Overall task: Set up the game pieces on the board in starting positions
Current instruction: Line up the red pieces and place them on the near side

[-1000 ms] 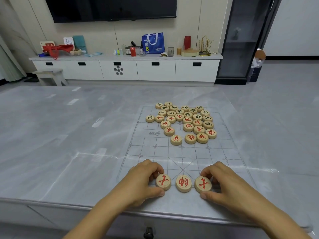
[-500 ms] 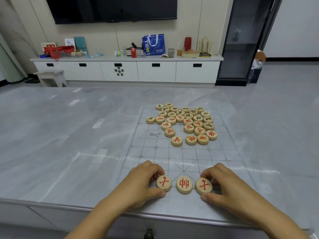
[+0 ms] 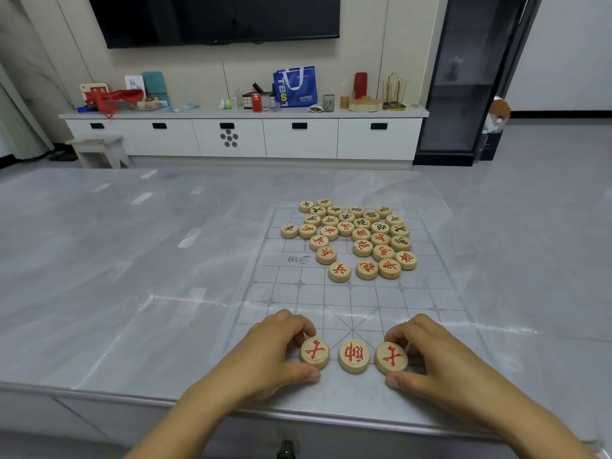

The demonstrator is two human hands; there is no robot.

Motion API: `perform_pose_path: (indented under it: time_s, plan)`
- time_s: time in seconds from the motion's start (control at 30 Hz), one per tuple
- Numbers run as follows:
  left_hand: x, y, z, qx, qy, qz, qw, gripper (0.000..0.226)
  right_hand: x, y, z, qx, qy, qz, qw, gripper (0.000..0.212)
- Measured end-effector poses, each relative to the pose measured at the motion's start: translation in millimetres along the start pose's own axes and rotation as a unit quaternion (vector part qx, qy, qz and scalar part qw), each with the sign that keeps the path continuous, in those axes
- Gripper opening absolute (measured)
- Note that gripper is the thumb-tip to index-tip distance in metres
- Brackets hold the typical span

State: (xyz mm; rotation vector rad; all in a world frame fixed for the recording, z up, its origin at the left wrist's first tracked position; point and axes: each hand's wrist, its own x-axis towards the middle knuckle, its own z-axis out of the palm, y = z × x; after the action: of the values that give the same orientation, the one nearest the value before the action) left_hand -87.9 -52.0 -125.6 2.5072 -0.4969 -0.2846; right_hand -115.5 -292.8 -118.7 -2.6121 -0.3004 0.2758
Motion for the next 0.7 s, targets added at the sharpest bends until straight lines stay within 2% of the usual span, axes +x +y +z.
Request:
perform_pose_path:
  time_s: [0.1,0.23,0.5,0.7]
  plan:
    - [0.0,-2.0,-0.5,-0.021,0.009,0.003,1.000,0.037,0.5,0.8,-1.3,0.011,-0.007,0.003,1.000,0.044]
    - [1.8,-5.8,-2.2,-0.061,0.052,-0.010,0.997,0.027,2.3,2.6,-4.8,0.040,0.005,0.007,0.999,0.032]
    - [18.3,-11.0,-11.7,-0.067,0.177,-0.048,0.981,0.016,24.9,18.4,-22.7,0.123,0.162,0.046,0.978,0.038]
    - [31.9,-12.6,-13.5,-0.062,0.190,-0.063,0.978,0.022,36.6,25.0,-28.0,0.166,0.206,0.083,0.961,0.037]
